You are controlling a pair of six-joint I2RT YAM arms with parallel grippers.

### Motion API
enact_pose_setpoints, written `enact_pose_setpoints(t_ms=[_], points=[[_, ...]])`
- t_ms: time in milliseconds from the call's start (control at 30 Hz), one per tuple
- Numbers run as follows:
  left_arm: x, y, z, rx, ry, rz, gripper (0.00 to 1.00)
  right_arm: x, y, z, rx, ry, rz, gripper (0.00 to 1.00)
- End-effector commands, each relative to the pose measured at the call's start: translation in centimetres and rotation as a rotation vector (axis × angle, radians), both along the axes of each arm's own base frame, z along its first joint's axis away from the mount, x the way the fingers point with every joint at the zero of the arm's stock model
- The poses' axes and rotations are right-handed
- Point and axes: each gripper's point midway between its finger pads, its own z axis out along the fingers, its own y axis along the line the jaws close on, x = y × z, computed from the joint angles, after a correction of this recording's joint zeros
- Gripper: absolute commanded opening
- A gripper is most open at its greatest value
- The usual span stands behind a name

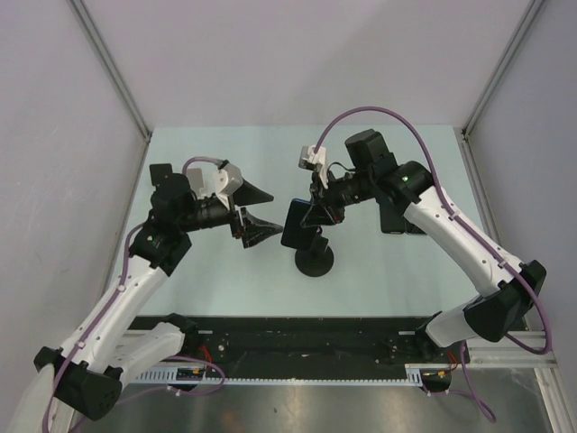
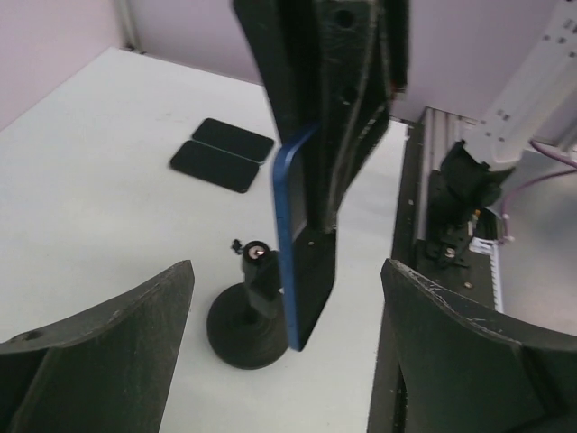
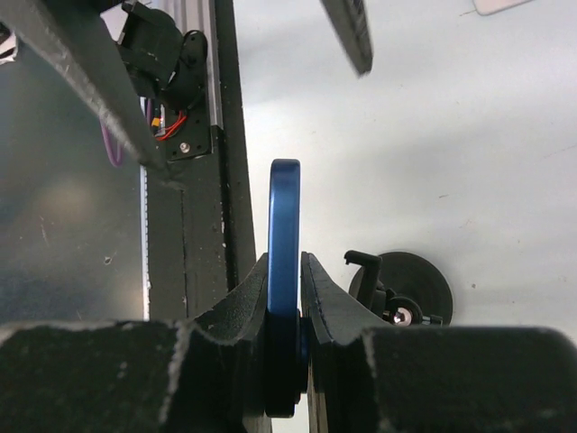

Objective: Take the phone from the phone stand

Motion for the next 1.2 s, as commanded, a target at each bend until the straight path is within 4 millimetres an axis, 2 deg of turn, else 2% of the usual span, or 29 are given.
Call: enact_pose_setpoints(t_ms=[0, 200, 367, 667, 767, 800, 867, 900, 933, 967, 1100, 1133, 1167], points=[[-2.4, -1.5, 1.4, -0.017, -0.048, -0.159, 0.89, -0.5, 0.8, 3.7, 0.107, -0.042, 0.057, 0.00], [-1.7, -2.3, 0.8, -0.005, -0.013, -0.182, 0.84, -1.7, 1.0, 5.1, 0.167, -0.070, 0.133, 0.00], [-2.2, -2.8, 1.1, -0.009, -0.007, -0.236, 0.77, -2.0, 1.1, 5.5, 0.188, -0.094, 0.163, 0.00], [-2.9, -3.3, 0.8, -0.014, 0.046, -0.308, 0.55, -2.2, 1.4, 5.9, 0.220, -0.111, 0.195, 0.00], [-3.2, -3.4, 0.7, -0.015, 0.069, -0.329, 0.42, -2.3, 1.5, 6.1, 0.234, -0.120, 0.209, 0.00], [-3.3, -3.4, 0.6, -0.016, 0.076, -0.336, 0.33, -2.5, 1.4, 6.2, 0.239, -0.125, 0.216, 0.00], [-3.3, -3.4, 0.7, -0.017, 0.079, -0.339, 0.22, -2.6, 1.4, 6.1, 0.242, -0.127, 0.218, 0.00], [-3.3, -3.4, 0.8, -0.018, 0.077, -0.336, 0.09, -2.6, 1.4, 6.1, 0.241, -0.129, 0.216, 0.00], [-3.3, -3.4, 0.8, -0.019, 0.076, -0.333, 0.01, -2.5, 1.4, 5.9, 0.238, -0.126, 0.213, 0.00], [-3.2, -3.4, 0.9, -0.018, 0.074, -0.327, 0.00, -2.5, 1.3, 5.9, 0.237, -0.126, 0.208, 0.01], [-2.3, -3.1, 1.8, -0.026, 0.052, -0.249, 0.00, -1.6, 1.0, 5.8, 0.237, -0.130, 0.143, 0.11], [-1.6, -3.0, 2.0, -0.027, 0.051, -0.195, 0.00, -1.5, 0.7, 6.2, 0.247, -0.139, 0.123, 0.24], [-1.2, -2.9, 2.2, -0.029, 0.047, -0.172, 0.00, -1.0, 0.7, 6.2, 0.262, -0.129, 0.093, 0.30]])
